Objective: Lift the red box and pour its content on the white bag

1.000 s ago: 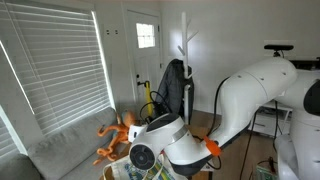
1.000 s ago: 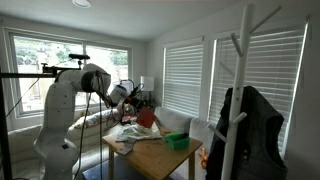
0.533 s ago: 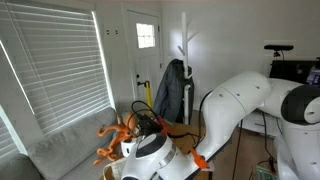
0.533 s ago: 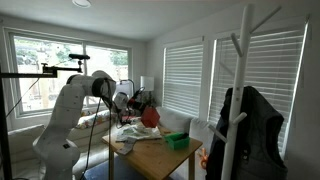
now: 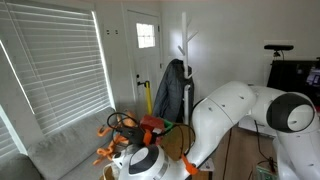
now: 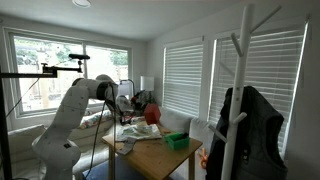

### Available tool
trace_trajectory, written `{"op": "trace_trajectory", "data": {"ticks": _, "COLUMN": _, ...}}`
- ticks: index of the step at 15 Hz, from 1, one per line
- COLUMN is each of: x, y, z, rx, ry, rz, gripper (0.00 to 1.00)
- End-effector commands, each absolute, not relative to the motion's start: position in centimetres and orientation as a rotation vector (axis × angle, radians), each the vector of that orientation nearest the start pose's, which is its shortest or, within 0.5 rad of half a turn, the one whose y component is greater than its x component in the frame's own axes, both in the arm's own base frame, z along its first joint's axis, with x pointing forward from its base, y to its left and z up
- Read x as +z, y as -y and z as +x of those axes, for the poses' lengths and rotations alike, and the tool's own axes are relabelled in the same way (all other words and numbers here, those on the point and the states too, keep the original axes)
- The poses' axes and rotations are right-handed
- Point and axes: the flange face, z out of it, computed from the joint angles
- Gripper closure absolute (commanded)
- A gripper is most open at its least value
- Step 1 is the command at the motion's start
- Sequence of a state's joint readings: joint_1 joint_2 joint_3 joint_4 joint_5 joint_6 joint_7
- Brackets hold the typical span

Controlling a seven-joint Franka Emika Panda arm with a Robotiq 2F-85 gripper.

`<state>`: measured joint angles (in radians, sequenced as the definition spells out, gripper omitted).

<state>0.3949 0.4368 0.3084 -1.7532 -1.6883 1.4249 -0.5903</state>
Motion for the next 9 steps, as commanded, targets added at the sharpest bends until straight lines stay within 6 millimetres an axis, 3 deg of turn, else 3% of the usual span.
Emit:
{"op": "trace_trajectory", "data": {"ticks": 1, "x": 39.4, "y": -30.9, "z": 58.1, "rx": -0.534, "ry": -1.256, "rz": 0.808, "gripper": 0.99}}
{"op": "trace_trajectory", "data": {"ticks": 6, "x": 37.6, "y": -31.9, "z": 57.8, "rx": -0.597, "ry": -1.326, "rz": 0.697, "gripper": 0.99}}
{"op": "trace_trajectory", "data": {"ticks": 9, "x": 38.0, "y": -31.3, "z": 58.0, "rx": -0.605, "ry": -1.338, "rz": 0.739, "gripper": 0.99}}
